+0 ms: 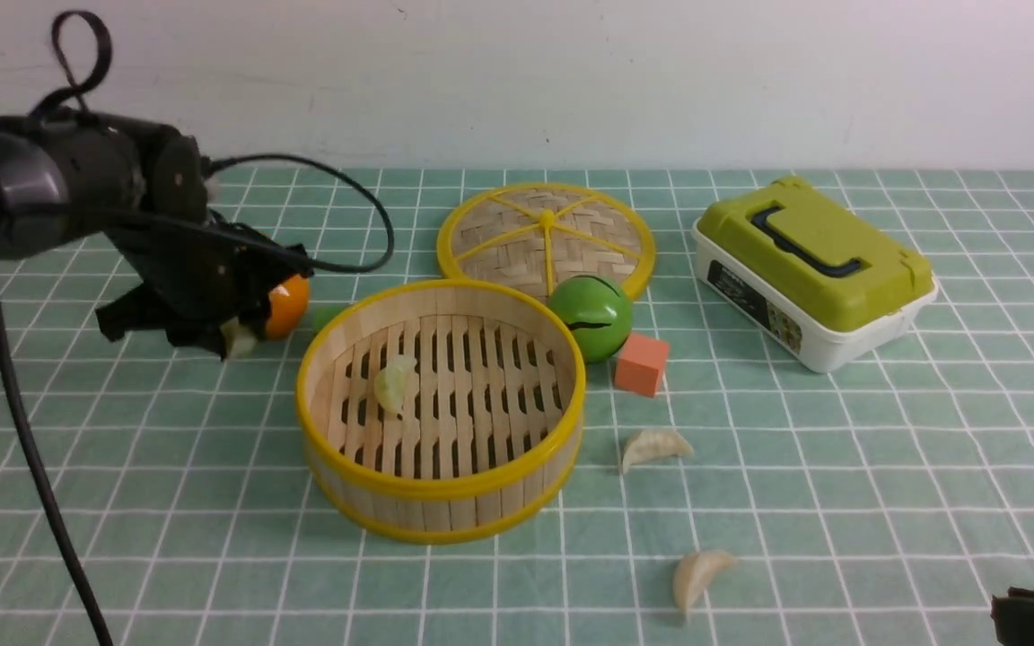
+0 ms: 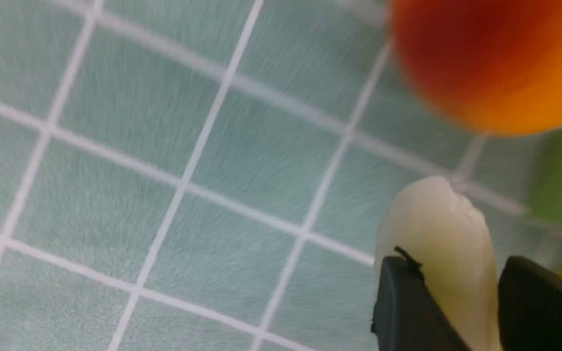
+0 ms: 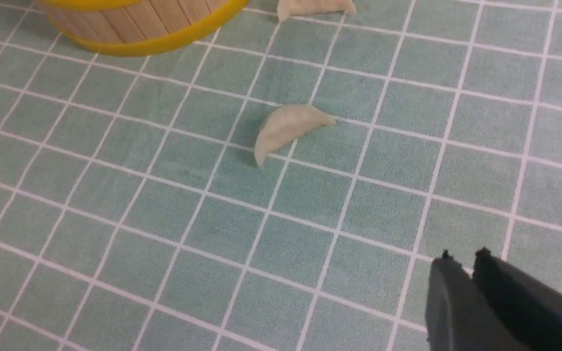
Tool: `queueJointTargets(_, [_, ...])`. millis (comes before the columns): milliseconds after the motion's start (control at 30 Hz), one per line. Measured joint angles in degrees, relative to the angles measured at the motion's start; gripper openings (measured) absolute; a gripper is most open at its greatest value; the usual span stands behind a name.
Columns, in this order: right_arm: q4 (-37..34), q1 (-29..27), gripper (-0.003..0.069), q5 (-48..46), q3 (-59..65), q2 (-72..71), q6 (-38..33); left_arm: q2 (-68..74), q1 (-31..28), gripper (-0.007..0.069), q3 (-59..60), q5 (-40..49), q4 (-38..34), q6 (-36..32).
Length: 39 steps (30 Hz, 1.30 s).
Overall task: Put the dumplings into the steamer on the table with the blue tablecloth.
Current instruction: 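Place the dumpling into the bamboo steamer basket with the left gripper, then reach for and grasp a dumpling lying on the table beside the steamer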
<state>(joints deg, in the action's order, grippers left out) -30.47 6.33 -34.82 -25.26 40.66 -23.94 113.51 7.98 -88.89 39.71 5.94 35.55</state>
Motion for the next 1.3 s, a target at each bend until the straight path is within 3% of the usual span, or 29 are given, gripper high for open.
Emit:
queueJointTargets(133, [0.00, 0.00, 0.0074, 0.00, 0.00, 0.00, 0.00, -6.62, 2.04, 0.0232, 0.00, -0.52, -6.76, -7.23])
queueJointTargets(367, [-0.04, 0.00, 0.0079, 0.28, 0.00, 0.00, 0.00, -4.67, 12.94, 0.0232, 0.00, -3.47, -20.15, -20.44])
queueJointTargets(500, [-0.04, 0.00, 0.0083, 0.28, 0.00, 0.00, 0.00, 1.21, 15.94, 0.0232, 0.00, -6.89, -21.10, -21.45])
queueJointTargets(867, [-0.12, 0.00, 0.0085, 0.28, 0.00, 0.00, 0.00, 5.42, 16.82, 0.0241, 0.00, -10.47, -20.74, -21.74])
queueJointTargets(1133, [-1.01, 0.00, 0.0093, 0.39, 0.66, 0.00, 0.38, 4.69, 16.82, 0.0447, 0.00, -8.05, -20.45, -21.74])
queueJointTargets(1300, [-2.19, 0.00, 0.0119, -0.59, 0.07, 2.17, 0.66, -0.19, 16.82, 0.0468, 0.05, -4.43, -19.50, -22.29])
